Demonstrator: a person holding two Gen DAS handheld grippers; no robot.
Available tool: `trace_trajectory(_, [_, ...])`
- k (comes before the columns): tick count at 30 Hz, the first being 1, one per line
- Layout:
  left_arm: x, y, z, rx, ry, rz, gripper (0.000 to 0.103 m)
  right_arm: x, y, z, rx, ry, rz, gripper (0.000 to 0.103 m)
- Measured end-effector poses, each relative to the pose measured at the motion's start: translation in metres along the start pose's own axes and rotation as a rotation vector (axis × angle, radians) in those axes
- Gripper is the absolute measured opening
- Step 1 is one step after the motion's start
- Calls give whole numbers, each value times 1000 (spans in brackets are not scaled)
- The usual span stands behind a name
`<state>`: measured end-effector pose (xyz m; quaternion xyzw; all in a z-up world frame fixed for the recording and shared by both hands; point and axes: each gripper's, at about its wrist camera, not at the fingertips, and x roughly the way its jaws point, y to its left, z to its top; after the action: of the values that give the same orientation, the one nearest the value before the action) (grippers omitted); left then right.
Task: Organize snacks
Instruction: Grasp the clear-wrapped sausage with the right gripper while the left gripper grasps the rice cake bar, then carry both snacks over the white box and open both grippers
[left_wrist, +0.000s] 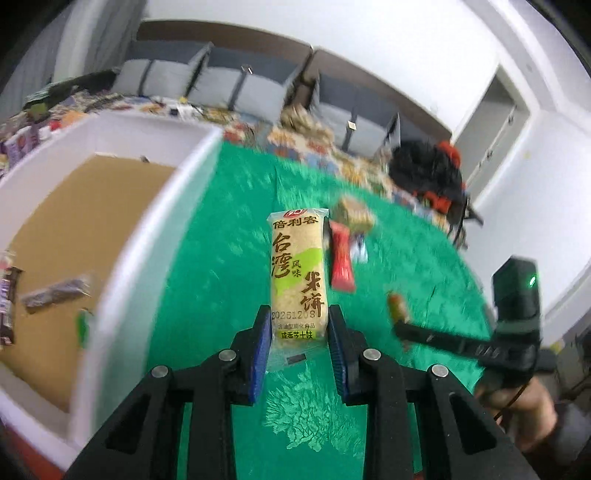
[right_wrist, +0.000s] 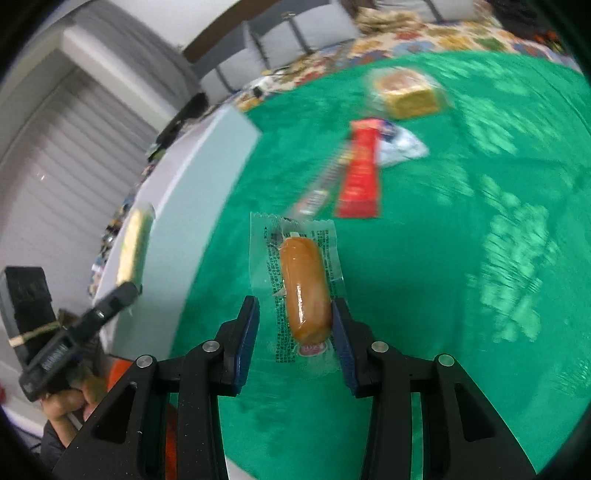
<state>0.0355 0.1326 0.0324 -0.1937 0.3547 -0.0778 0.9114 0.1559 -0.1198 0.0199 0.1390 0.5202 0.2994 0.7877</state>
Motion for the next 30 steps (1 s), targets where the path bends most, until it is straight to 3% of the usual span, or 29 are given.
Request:
trace_trajectory(6, [-63, 42, 26, -74, -137, 56, 29, 7, 68, 17, -97, -15, 85, 42])
trace_trajectory(11, [-110, 101, 42, -113, -211, 201, 29, 7, 129, 37, -161, -59, 176, 42])
trace_trajectory(16, [-122, 162, 37, -194, -183, 307, 29, 27, 199, 51, -253, -40, 268, 42])
trace_trajectory(22, [-109, 189, 22, -181, -123, 417, 31, 88, 265, 39, -352, 54, 294, 48])
trace_trajectory(23, [-106, 192, 21, -183, -110, 438, 41, 98, 269, 35, -340, 65, 304, 59])
trace_trajectory(24, [-101, 195, 20, -185, -96, 453, 50, 107, 272, 34, -321, 75, 319, 76])
trace_trajectory(25, [-99, 198, 18, -187, -89, 472, 67, 111, 271, 33, -303, 78, 322, 77])
trace_trajectory(26, [-98, 199, 17, -184, -94, 494, 77, 113, 271, 33, -279, 74, 317, 77])
trace_trajectory(30, [-101, 194, 10, -158, -117, 527, 81, 98, 249, 35, -235, 7, 296, 77])
